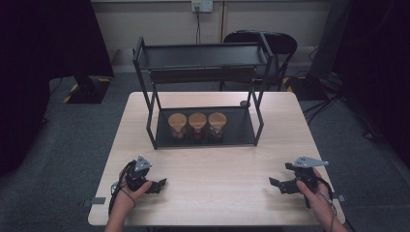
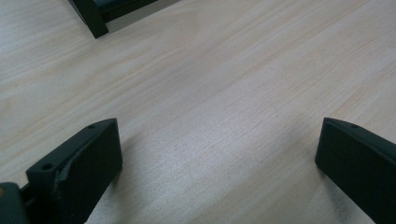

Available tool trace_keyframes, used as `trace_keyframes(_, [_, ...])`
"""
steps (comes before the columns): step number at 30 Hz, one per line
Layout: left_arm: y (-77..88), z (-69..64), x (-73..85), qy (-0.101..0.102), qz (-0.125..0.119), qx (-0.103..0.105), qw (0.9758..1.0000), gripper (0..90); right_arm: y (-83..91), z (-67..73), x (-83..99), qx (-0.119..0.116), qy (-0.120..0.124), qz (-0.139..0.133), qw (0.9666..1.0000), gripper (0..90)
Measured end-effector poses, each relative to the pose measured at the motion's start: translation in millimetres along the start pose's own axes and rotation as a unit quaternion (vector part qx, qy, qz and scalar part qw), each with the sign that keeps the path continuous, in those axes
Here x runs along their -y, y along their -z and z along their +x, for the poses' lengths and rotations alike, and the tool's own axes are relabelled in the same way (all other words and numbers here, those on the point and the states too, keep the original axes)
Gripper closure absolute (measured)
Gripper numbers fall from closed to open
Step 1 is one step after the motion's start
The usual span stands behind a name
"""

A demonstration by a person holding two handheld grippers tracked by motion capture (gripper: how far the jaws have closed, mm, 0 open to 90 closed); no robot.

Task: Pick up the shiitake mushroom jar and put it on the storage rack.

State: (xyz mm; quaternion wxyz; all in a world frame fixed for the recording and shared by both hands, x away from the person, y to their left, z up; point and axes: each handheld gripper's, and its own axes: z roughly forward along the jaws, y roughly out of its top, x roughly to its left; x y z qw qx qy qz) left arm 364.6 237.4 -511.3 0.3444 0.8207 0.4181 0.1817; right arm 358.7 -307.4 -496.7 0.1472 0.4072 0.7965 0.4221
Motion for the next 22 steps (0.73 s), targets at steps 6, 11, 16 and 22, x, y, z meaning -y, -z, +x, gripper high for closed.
trace_keyframes(6, [0.0, 0.0, 0.0, 0.000, 0.000, 0.000, 1.0000, 0.2, 5.7, -5.2, 6.8, 0.002, 0.002, 0.008, 1.0000, 2.4])
trace_keyframes(11, [0.0, 0.0, 0.0, 0.000, 0.000, 0.000, 1.0000, 0.2, 12.4, -10.2, 14.7, 0.011, 0.008, 0.021, 0.9997, 2.3])
trace_keyframes(16, [0.0, 0.0, 0.0, 0.000, 0.000, 0.000, 1.0000, 0.2, 20.1, -14.9, 23.0, 0.029, 0.019, 0.037, 0.9987, 2.3])
trace_keyframes(22, [0.3, -0.1, 0.2, 0.000, 0.000, 0.000, 1.0000, 0.2, 25.4, -21.8, 31.0, 0.035, 0.008, 0.049, 0.9982, 2.5])
